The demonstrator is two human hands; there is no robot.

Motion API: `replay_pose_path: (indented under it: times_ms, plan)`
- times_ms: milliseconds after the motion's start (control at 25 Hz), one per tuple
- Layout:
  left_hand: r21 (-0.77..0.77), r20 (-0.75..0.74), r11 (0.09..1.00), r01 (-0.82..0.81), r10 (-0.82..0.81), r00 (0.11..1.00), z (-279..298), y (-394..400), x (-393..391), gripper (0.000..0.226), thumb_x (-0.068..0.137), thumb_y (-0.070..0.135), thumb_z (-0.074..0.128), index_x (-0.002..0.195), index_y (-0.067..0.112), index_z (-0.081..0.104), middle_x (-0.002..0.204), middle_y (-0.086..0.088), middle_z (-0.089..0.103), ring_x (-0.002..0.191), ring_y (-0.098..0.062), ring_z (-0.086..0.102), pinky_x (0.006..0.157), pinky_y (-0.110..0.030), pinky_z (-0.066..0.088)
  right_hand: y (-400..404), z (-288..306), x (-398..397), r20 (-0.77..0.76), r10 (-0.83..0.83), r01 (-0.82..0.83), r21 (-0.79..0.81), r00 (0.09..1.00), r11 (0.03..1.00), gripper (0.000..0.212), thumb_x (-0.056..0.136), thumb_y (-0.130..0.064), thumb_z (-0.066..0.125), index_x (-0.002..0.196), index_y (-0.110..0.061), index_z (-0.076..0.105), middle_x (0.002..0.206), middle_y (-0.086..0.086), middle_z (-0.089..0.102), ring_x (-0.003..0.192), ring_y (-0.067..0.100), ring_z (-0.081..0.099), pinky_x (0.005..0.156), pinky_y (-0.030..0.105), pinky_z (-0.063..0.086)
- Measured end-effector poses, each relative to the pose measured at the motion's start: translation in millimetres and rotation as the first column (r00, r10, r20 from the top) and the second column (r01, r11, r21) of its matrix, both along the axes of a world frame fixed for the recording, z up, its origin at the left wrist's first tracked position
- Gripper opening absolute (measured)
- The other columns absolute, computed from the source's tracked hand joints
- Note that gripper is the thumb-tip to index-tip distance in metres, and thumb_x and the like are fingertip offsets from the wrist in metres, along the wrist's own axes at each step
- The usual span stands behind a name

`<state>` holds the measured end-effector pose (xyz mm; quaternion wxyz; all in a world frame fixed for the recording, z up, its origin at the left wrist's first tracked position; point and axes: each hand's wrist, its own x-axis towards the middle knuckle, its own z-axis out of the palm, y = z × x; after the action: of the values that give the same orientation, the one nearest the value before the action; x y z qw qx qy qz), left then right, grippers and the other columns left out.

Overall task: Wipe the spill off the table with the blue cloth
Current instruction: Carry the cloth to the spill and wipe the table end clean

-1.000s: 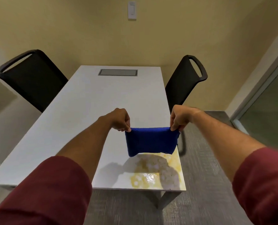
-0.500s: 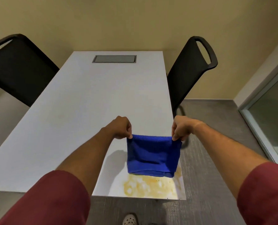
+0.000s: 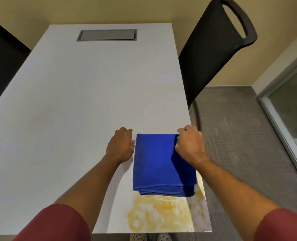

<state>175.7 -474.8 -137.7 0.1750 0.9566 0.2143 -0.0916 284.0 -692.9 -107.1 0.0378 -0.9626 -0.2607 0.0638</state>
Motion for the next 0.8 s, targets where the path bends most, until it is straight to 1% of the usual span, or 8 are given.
replay_pose_path:
  times_ms: [40,120,200,280,360,440,600,800]
  plan:
    - [0.017,0.009,1.000,0.002,-0.002,1.000,-9,2,-6,0.055,0.101,0.029,0.043,0.151,0.008,0.031,0.156,-0.016,0.034,0.141,-0.031,0.034,0.112,-0.041,0.035,8,-8,-15,0.014,0.059,-0.060,0.055,0.998,0.997,0.033,0.094,-0.026,0.054,0.122,-0.010,0.061,0.122,0.011,0.062,0.111,0.027,0.057,0.094,0.040,0.048]
    - [0.033,0.051,0.999,0.025,-0.026,0.998,-25,5,-19,0.059,0.102,0.030,0.038,0.155,0.008,0.021,0.162,-0.016,0.021,0.149,-0.030,0.020,0.120,-0.039,0.021,27,-26,-47,-0.013,0.174,-0.170,0.155,0.985,0.973,0.056,0.095,-0.041,0.050,0.138,-0.006,0.051,0.142,0.018,0.051,0.130,0.033,0.049,0.107,0.046,0.042]
    - [0.049,0.106,0.997,0.056,-0.061,0.992,-40,6,-33,0.061,0.103,0.030,0.035,0.155,0.006,0.016,0.163,-0.015,0.015,0.152,-0.028,0.013,0.122,-0.038,0.014,46,-45,-74,-0.064,0.268,-0.255,0.160,0.961,0.954,0.074,0.095,-0.050,0.041,0.152,-0.005,0.031,0.160,0.020,0.029,0.148,0.035,0.026,0.121,0.050,0.024]
    - [0.075,0.131,0.994,0.079,-0.089,0.987,-51,5,-45,0.062,0.102,0.036,0.025,0.156,0.007,0.012,0.164,-0.011,0.008,0.153,-0.025,0.007,0.124,-0.037,0.009,56,-63,-85,-0.085,0.314,-0.302,0.122,0.946,0.945,0.079,0.097,-0.054,0.030,0.157,-0.006,0.013,0.166,0.016,0.006,0.154,0.030,0.003,0.124,0.051,0.008]
    - [0.108,0.137,0.990,0.085,-0.099,0.986,-60,4,-50,0.064,0.100,0.041,0.015,0.156,0.009,0.011,0.164,-0.008,0.003,0.153,-0.022,0.002,0.124,-0.038,0.006,57,-76,-85,-0.094,0.328,-0.321,0.081,0.940,0.944,0.079,0.099,-0.057,0.022,0.158,-0.008,0.004,0.167,0.012,-0.004,0.154,0.026,-0.009,0.124,0.050,0.002]
    - [0.144,0.144,0.987,0.072,-0.093,0.985,-65,4,-50,0.065,0.100,0.043,0.013,0.156,0.010,0.011,0.164,-0.007,0.003,0.153,-0.022,0.002,0.123,-0.038,0.006,57,-85,-81,-0.086,0.335,-0.331,0.065,0.938,0.942,0.079,0.099,-0.059,0.018,0.158,-0.009,0.004,0.167,0.011,-0.004,0.154,0.025,-0.010,0.124,0.050,0.001]
    - [0.178,0.146,0.982,0.063,-0.090,0.985,-69,5,-48,0.064,0.100,0.041,0.018,0.156,0.010,0.016,0.164,-0.010,0.011,0.152,-0.024,0.009,0.123,-0.041,0.011,61,-92,-77,-0.081,0.331,-0.326,0.069,0.940,0.943,0.077,0.099,-0.059,0.019,0.158,-0.011,0.010,0.167,0.009,0.002,0.154,0.024,-0.004,0.124,0.052,0.002]
    - [0.183,0.146,0.981,0.061,-0.089,0.985,-70,4,-49,0.064,0.101,0.042,0.017,0.156,0.012,0.013,0.165,-0.008,0.009,0.153,-0.022,0.005,0.123,-0.038,0.008,77,-90,-39,-0.062,0.274,-0.272,0.045,0.960,0.961,0.077,0.098,-0.058,0.020,0.158,-0.012,0.008,0.167,0.009,0.001,0.154,0.024,-0.004,0.124,0.051,-0.002]
